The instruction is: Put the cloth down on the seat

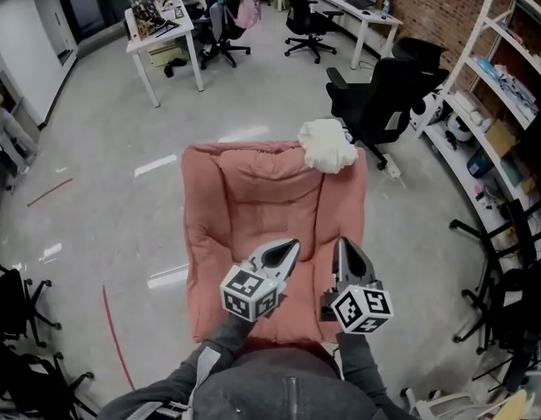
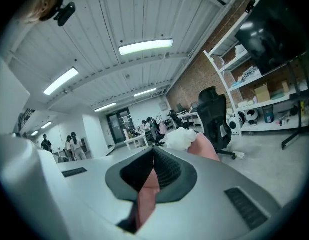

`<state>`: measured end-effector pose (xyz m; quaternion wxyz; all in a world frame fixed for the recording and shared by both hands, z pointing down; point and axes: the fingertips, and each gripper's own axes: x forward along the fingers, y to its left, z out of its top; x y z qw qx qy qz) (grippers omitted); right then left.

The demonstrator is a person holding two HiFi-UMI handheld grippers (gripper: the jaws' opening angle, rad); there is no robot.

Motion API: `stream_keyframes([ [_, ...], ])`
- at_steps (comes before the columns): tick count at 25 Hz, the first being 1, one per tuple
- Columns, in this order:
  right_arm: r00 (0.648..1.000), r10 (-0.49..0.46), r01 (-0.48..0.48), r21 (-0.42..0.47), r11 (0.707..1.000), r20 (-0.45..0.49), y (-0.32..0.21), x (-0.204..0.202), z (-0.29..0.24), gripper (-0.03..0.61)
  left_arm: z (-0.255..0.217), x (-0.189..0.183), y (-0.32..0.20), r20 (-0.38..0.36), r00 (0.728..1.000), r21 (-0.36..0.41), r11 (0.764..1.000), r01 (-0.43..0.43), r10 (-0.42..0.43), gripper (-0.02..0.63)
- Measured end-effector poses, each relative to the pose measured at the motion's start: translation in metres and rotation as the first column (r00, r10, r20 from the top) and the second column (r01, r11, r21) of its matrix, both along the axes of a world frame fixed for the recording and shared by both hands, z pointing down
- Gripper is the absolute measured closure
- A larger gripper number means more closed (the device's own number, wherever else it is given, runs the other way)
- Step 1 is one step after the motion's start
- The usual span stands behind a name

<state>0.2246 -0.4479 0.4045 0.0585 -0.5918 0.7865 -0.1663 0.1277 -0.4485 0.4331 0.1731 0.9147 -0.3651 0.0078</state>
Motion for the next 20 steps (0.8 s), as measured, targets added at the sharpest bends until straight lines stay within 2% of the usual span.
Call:
stream_keyframes([
  [4, 0.998, 0.055, -0.055, -0.039, 0.998, 0.004, 0.025, 0.002, 0.019, 0.568, 0.009, -0.002, 0.018, -0.001, 0.999, -0.009, 0.999, 0.041, -0.041, 0.604],
  [10, 0.998, 0.06, -0.06, -0.044, 0.997, -0.006, 0.026, 0.009, 0.021, 0.568, 0.016, 0.005, 0.018, -0.02, 0.999, -0.027, 0.999, 0.038, -0.039, 0.604],
  [20, 1.0, 0.028, -0.029, -0.059, 0.998, -0.008, 0.024, 0.003, 0.028, 0.568, 0.027, 0.011, 0.015, -0.002, 0.999, -0.052, 0.998, 0.047, -0.047, 0.604],
])
